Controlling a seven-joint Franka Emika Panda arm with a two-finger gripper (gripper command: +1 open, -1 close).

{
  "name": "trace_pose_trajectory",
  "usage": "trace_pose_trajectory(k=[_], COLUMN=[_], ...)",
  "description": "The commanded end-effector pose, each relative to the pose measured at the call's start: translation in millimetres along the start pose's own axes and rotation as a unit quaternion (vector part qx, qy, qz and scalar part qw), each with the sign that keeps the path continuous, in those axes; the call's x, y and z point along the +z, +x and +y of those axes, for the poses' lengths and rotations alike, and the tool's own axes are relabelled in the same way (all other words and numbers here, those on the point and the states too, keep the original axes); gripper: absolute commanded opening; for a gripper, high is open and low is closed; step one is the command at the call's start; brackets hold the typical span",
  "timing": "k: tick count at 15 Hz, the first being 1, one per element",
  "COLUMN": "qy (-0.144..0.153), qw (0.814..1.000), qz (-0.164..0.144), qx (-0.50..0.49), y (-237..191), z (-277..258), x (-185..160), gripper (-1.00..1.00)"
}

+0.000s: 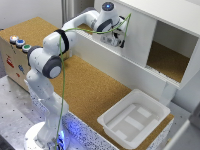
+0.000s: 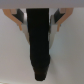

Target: Move the door all the way to the left and let go

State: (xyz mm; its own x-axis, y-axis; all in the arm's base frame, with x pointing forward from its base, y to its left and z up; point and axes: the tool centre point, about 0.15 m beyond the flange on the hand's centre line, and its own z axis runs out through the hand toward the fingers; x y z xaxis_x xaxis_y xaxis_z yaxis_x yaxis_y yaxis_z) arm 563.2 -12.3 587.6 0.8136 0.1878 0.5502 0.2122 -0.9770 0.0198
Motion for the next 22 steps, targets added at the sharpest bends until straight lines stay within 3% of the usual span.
trace_pose_trajectory(k=[1, 22], qy=[-0.046, -0.015], qw=[0.999, 0.998], qz=[0.009, 0.008], qx=[-0.011, -0.059], y=[-12, 12], z=[-51, -143], x=[14, 27], gripper=[-1.00, -1.00])
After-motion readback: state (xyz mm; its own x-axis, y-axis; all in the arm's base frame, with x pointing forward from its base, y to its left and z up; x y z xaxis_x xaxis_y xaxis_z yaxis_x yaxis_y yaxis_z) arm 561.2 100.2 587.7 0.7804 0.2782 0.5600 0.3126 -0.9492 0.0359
